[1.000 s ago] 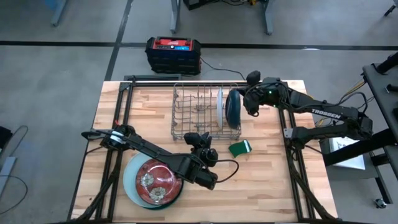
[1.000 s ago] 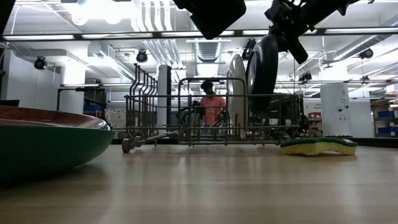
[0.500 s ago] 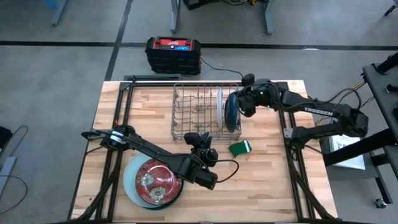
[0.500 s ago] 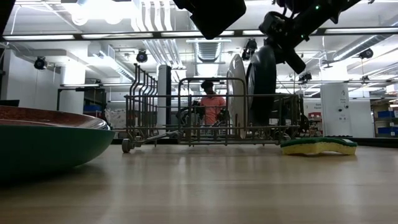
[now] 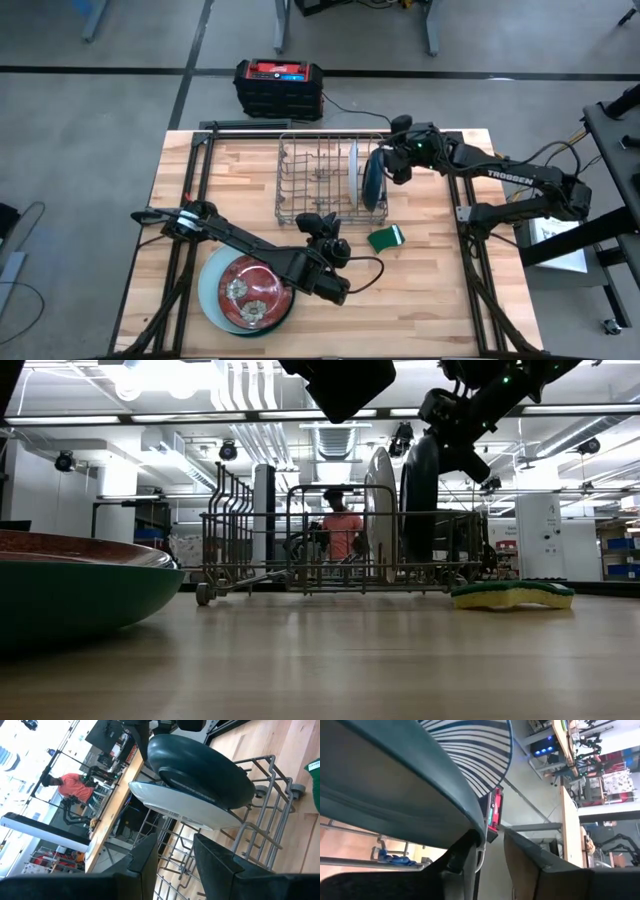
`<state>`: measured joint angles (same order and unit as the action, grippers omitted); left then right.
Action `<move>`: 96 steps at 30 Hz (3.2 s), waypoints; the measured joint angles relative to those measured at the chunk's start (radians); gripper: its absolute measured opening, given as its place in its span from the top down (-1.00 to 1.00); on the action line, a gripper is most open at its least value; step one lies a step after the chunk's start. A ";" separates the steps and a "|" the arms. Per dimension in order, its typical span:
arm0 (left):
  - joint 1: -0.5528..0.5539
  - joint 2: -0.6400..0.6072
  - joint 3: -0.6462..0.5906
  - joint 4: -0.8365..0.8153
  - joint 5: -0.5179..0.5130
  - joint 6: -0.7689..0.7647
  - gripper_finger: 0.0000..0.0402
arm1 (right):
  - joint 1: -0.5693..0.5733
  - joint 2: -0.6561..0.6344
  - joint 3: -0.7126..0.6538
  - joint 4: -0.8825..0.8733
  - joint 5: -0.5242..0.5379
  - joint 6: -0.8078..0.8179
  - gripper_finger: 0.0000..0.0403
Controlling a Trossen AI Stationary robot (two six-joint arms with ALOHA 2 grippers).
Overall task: Sort dishes
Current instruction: Adjust the dark green plate into the dish rack
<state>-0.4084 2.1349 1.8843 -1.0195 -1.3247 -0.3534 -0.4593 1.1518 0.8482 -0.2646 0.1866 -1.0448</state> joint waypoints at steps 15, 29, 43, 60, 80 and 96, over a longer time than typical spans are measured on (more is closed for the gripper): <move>0.000 0.000 0.000 0.000 0.000 0.000 0.42 | 0.000 -0.003 0.000 0.009 0.052 -0.023 0.17; 0.000 0.000 0.000 0.000 0.000 0.000 0.42 | 0.001 -0.004 0.000 0.013 0.196 -0.053 -0.06; 0.000 0.000 0.000 0.000 0.000 0.000 0.42 | 0.000 -0.005 0.000 0.008 0.089 -0.045 -0.17; 0.000 0.000 0.000 0.000 0.000 0.000 0.42 | 0.004 -0.040 0.001 0.011 0.091 -0.107 0.60; 0.000 0.000 0.000 -0.010 0.001 -0.004 0.42 | 0.003 -0.172 0.000 0.011 -0.152 -0.135 0.99; 0.000 0.000 0.000 -0.013 0.001 -0.004 0.42 | 0.001 -0.078 -0.066 0.123 -0.161 -0.184 1.00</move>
<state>-0.4080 2.1349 1.8843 -1.0321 -1.3240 -0.3576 -0.4587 1.0741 0.7826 -0.1420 0.0254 -1.2285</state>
